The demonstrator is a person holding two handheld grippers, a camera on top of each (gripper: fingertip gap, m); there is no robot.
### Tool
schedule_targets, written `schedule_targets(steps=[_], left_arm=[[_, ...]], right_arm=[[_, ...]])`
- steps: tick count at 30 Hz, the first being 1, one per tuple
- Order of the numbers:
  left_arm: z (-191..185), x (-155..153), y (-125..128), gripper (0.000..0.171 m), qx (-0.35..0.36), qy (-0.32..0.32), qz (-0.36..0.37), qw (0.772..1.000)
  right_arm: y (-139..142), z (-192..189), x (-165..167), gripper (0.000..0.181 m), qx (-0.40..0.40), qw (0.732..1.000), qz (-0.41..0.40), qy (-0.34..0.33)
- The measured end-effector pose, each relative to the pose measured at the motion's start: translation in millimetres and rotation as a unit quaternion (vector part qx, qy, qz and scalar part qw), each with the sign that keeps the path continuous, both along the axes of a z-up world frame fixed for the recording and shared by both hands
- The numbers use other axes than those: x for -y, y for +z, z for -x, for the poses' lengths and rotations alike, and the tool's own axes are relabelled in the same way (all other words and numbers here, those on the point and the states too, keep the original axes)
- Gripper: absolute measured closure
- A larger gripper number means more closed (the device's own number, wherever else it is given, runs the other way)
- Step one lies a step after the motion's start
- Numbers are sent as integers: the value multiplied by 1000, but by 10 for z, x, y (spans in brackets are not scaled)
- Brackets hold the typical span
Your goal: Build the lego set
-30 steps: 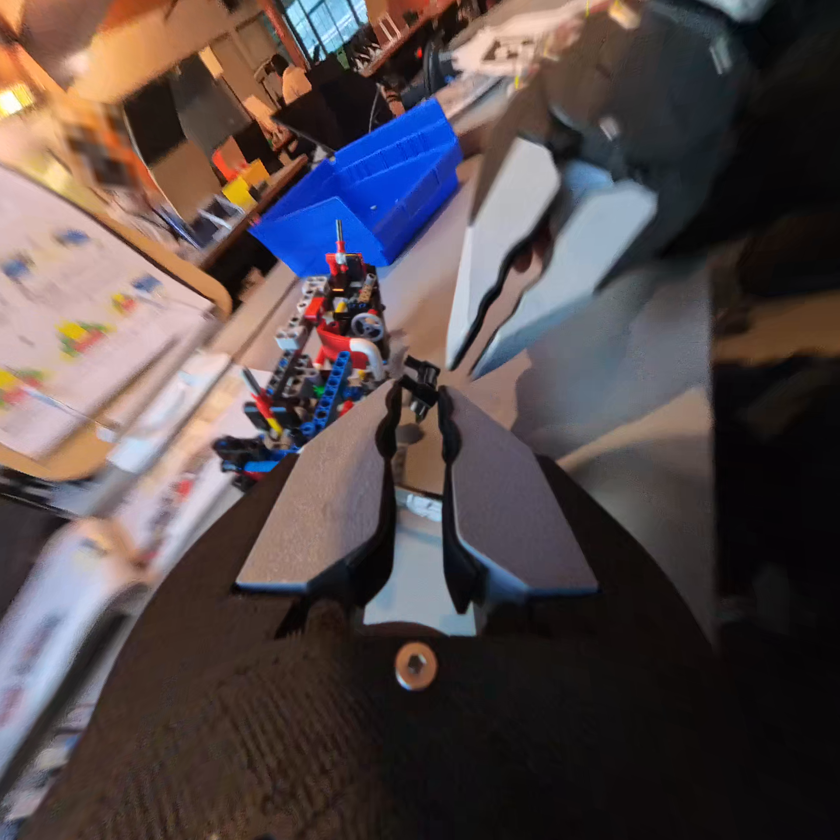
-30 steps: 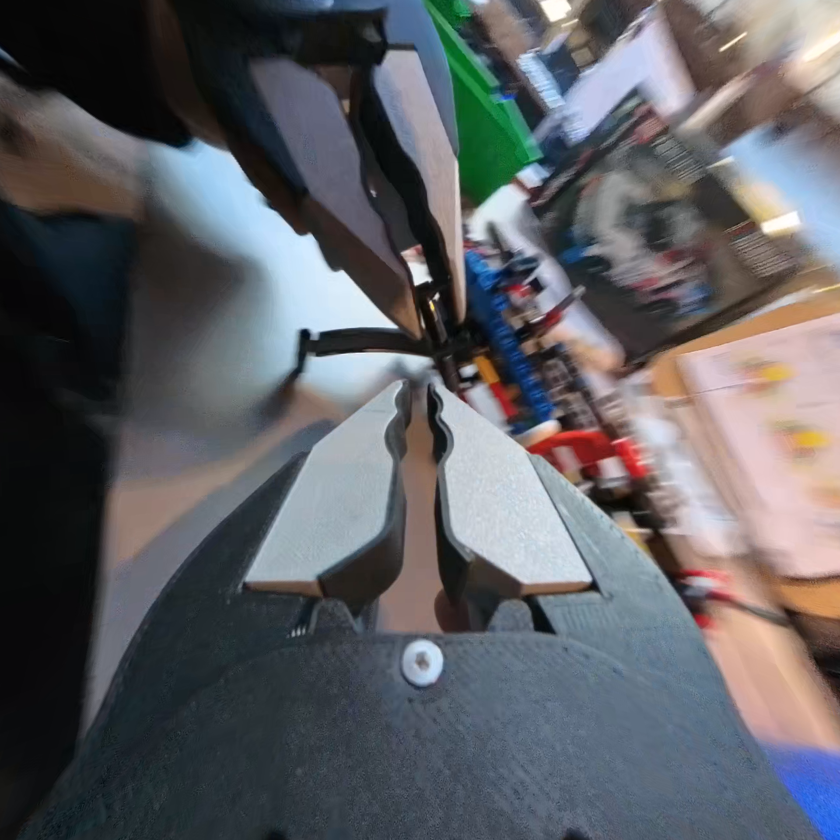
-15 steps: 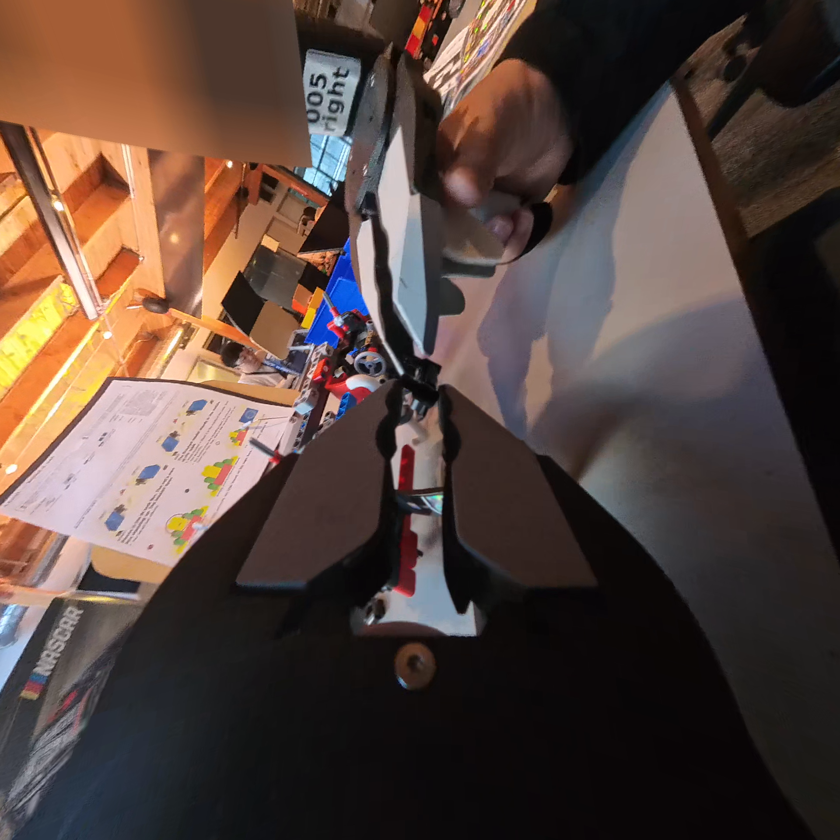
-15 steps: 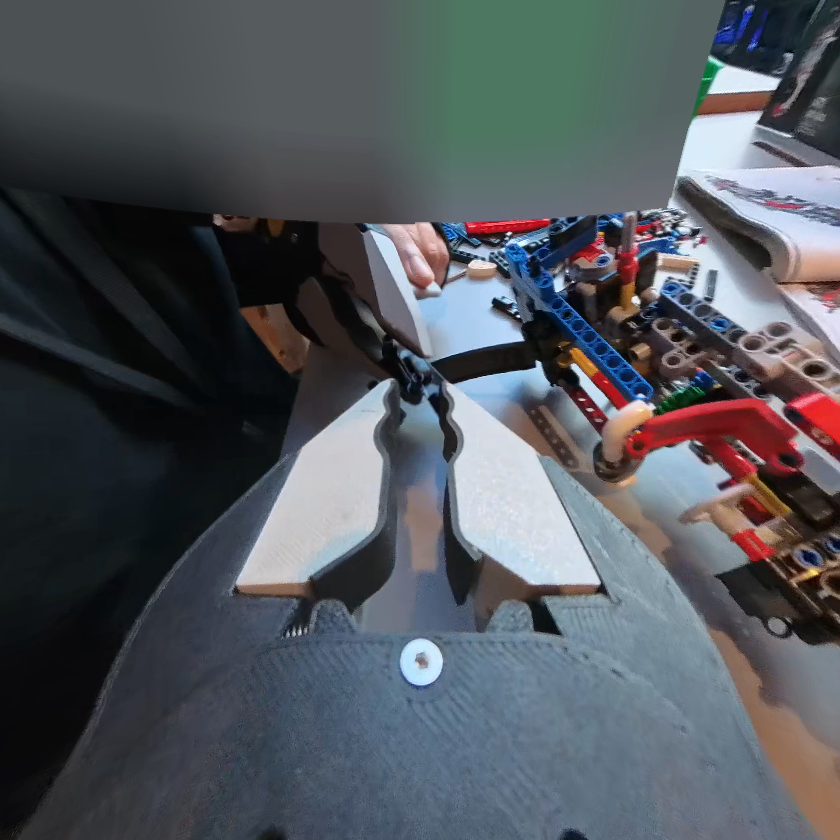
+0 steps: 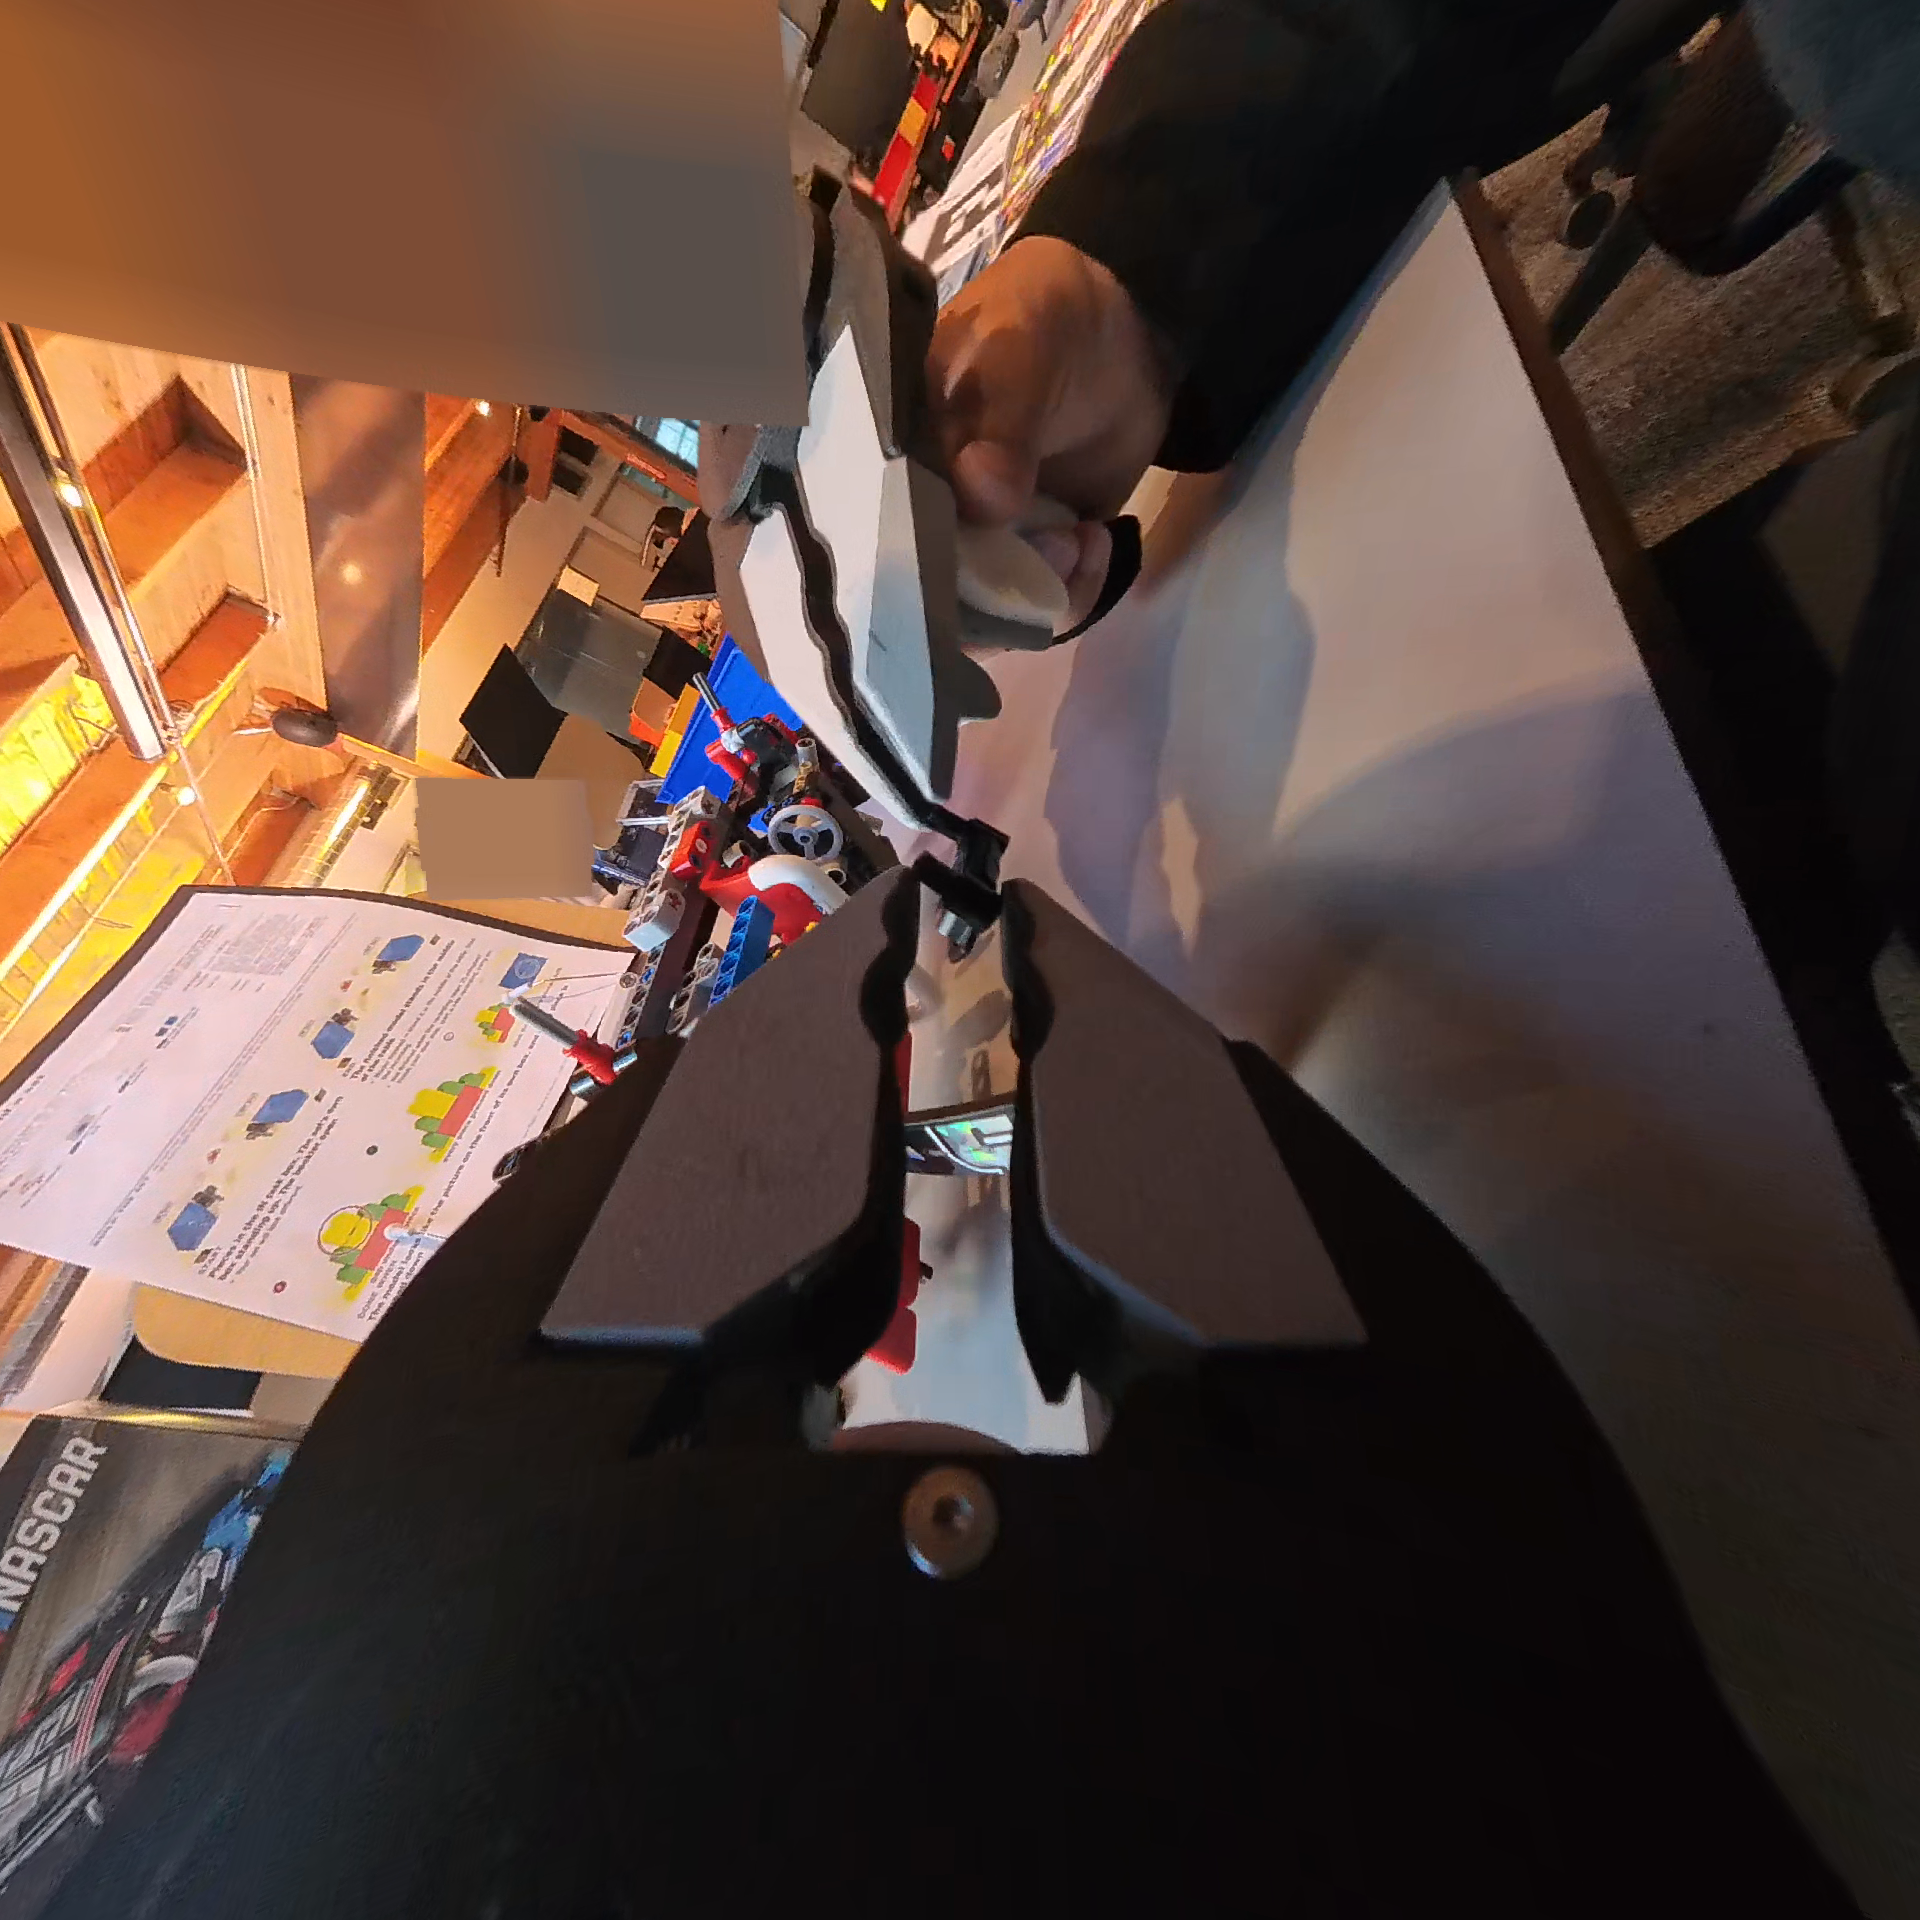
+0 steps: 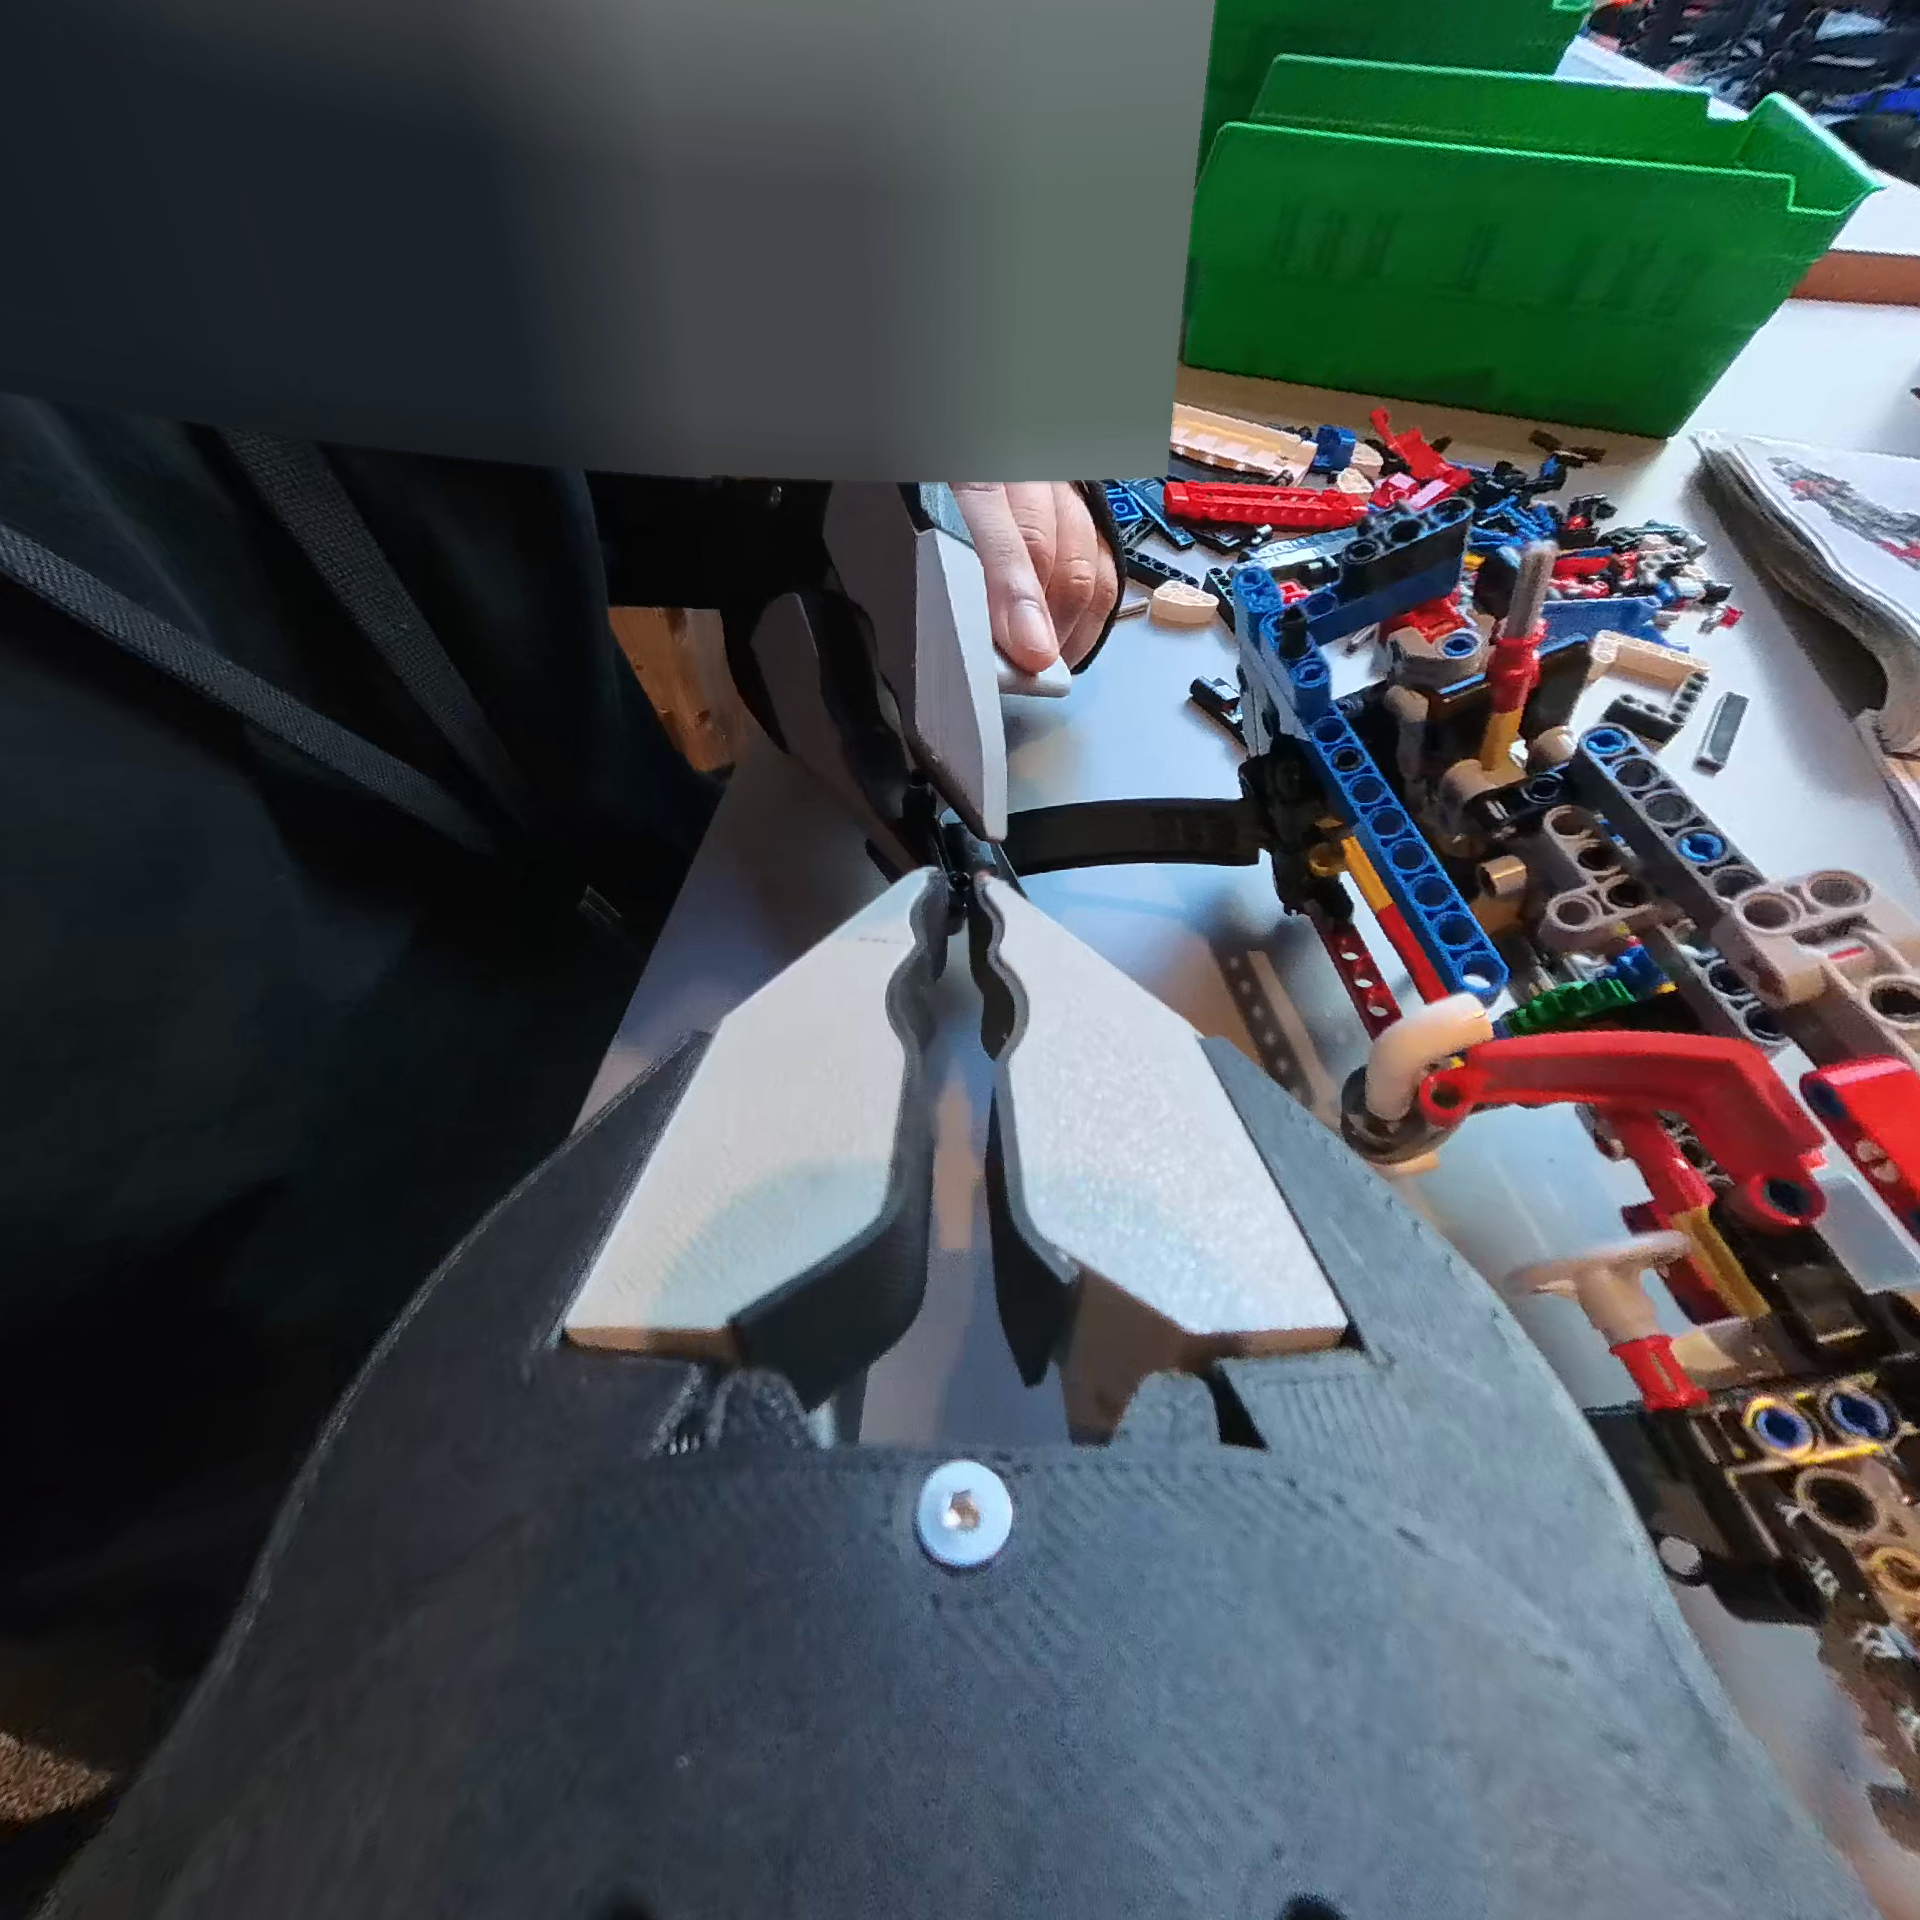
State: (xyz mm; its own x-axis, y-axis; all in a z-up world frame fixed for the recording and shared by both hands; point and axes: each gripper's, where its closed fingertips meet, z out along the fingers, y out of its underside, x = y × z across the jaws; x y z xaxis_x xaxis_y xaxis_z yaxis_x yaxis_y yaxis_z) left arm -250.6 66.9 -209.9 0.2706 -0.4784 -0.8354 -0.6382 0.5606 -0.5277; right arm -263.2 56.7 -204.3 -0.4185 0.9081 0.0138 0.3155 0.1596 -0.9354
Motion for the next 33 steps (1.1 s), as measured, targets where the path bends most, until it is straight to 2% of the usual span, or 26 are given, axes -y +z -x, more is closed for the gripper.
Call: schedule_targets(steps=[12,18,25,33], left_arm=[[-76,-54,-9,159,-5,-12,15,1000],[-104,-30,-45,159,-14,-25,22,999],[-118,-36,-71,162,-15,-26,30,999],[-158,-23,-138,162,-21,-36,48,998]], right_arm=[[-91,6,0,181,26,999,-37,14],[-133,-47,61,181,43,995,-62,58],[-174,-32,41,181,53,992,-98,60],[-240,-49,64,181,39,992,-104,65]])
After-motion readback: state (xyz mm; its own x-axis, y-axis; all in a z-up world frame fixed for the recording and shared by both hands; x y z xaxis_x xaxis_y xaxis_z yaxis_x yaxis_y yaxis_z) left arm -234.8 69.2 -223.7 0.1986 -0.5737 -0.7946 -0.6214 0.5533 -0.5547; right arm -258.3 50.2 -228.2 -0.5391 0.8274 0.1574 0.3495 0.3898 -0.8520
